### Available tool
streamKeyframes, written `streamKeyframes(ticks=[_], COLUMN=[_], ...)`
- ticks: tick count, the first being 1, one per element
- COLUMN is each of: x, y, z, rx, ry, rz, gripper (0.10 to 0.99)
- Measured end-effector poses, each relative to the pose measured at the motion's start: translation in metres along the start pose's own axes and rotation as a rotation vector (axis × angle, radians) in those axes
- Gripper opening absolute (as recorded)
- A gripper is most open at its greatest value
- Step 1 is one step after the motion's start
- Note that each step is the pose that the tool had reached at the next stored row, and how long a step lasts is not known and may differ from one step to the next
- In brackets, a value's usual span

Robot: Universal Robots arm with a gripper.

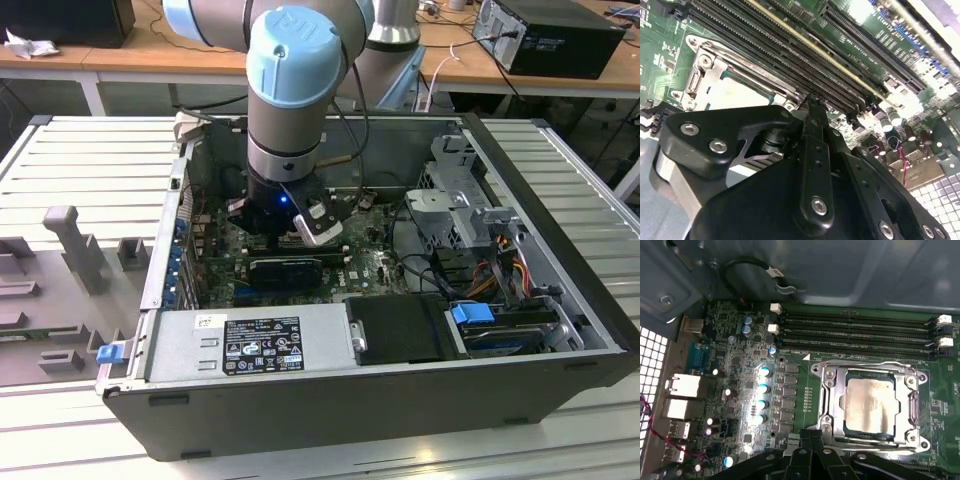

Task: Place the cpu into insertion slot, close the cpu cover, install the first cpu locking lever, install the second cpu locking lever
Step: 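Install the second cpu locking lever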

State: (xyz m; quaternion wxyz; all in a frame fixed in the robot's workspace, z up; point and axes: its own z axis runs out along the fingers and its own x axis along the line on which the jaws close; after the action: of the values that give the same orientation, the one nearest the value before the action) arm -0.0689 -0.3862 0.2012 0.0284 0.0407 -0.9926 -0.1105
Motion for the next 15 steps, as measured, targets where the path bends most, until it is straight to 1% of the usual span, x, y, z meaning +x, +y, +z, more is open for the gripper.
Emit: streamKeyframes(ticks=[2,3,5,8,13,14,15], x=[-0.0001,-0.0001,0.0015,0.0031,0.0038,0.0039,0.0041], y=[-0.0003,-0.0007,-0.0007,0.0016,0.0042,0.0053,0.0058], z=[0.0016,0.0032,0.004,-0.006,-0.0169,-0.0208,-0.0232], rx=[-0.006,-0.011,-0.012,-0.013,-0.012,-0.011,-0.011], ry=[-0.0009,-0.0012,-0.0021,-0.0021,-0.0022,-0.002,-0.002], rz=[-0.001,-0.001,-0.001,-0.002,-0.001,-0.001,-0.001], gripper=[0.106,0.106,0.106,0.106,0.106,0.106,0.106])
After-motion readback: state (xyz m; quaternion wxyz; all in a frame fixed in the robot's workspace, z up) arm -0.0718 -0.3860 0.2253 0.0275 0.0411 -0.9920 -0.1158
